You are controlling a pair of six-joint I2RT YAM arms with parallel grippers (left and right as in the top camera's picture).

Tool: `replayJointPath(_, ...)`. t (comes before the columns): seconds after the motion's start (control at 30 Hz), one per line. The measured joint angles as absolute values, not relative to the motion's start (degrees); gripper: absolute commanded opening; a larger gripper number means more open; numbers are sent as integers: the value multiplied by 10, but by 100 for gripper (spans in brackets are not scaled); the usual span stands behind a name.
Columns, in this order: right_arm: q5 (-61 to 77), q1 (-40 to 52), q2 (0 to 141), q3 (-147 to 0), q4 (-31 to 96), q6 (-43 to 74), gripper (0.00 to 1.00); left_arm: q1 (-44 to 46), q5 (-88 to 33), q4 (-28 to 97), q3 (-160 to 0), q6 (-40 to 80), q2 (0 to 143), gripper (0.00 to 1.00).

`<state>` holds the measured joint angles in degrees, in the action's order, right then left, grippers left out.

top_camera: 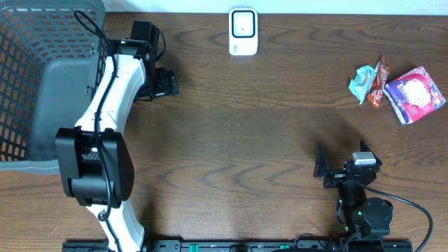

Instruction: Scan the item barcode

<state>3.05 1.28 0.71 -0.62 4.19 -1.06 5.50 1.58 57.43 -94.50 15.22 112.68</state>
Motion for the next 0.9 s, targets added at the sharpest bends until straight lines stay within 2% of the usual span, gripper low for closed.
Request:
replayJointPath(0.2, 31, 13, 7, -6, 42, -11, 99, 88, 14, 542, -941, 134, 1074, 98)
replayJointPath(0.5, 30, 13, 7, -6, 41, -11, 99, 176, 3, 512, -918, 49, 914, 98)
replayJointPath(0.7, 31, 13, 7, -6, 41, -11, 99, 173, 3, 434, -772, 25, 789, 98)
replayJointPath(0.9, 30, 13, 7, -6, 40, -10, 99, 173, -11, 291, -581, 16, 627, 98)
